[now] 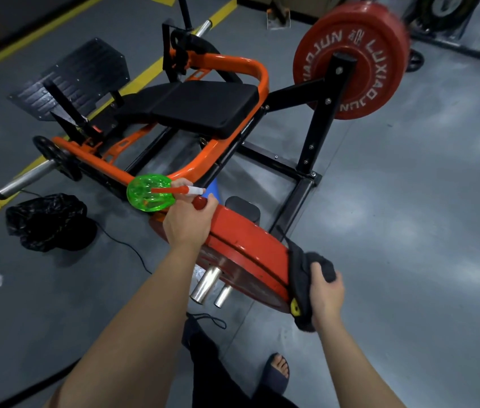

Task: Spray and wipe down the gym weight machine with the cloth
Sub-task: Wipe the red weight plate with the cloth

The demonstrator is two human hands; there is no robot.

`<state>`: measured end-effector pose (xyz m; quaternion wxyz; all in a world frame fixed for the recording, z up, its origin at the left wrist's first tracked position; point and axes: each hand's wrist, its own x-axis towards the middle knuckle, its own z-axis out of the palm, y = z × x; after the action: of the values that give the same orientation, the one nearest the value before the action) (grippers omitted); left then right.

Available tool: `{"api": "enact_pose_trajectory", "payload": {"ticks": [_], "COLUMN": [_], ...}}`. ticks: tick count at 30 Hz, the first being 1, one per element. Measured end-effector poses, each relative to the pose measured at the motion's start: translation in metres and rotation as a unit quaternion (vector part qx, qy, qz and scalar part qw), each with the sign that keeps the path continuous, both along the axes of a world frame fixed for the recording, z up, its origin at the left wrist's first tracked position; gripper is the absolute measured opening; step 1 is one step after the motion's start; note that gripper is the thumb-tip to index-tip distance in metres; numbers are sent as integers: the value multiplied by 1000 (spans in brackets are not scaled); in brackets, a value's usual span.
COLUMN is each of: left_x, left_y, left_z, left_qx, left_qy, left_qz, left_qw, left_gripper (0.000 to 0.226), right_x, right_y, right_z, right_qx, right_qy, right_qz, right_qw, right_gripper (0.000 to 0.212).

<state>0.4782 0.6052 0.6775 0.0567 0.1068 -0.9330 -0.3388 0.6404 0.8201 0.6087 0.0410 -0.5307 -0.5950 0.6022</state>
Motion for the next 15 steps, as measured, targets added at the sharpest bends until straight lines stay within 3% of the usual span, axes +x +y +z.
{"api": "enact_pose_trajectory", "payload": {"ticks": [2,9,15], "left_x": [-2,-19,-45], "left_y": [-2,-22,-52], "left_z": [1,-5,-24], "left_qx": [9,40,31], "left_qy": [1,8,-22], "left_qz": [-8,-34,-39], "left_qw": [1000,999,999], "left_gripper": [27,25,69], "right_x": [5,2,-22], "right_y": [4,-13,-41], "right_z": [-9,14,46], "right_qx": [-50,32,203], "right_qy": [-27,-6,2], "right_qz": [-3,45,161], "right_qw": [998,998,966], "right_gripper": [51,33,48]}}
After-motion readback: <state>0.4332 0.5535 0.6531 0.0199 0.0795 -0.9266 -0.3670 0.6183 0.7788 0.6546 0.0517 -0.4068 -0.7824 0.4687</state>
